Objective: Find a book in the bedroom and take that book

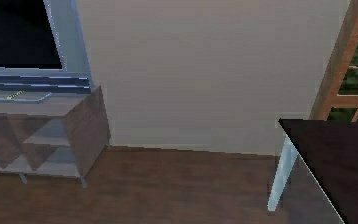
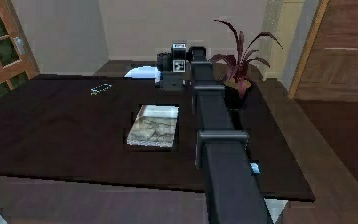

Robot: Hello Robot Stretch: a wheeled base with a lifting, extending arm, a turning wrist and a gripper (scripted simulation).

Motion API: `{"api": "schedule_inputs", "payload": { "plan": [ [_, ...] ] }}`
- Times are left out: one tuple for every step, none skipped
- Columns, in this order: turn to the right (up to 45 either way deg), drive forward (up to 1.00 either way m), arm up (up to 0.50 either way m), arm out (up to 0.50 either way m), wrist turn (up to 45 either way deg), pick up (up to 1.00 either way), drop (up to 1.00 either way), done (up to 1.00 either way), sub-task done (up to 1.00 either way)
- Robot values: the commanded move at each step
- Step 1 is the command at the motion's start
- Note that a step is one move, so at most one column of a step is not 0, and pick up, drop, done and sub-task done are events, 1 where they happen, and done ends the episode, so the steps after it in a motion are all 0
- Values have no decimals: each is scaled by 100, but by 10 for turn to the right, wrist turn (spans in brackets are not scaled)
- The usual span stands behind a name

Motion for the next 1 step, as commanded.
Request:
{"api": "schedule_inputs", "payload": {
  "plan": [
    [0, 0, -30, 0, 0, 0, 0, 0, 0]
  ]
}}
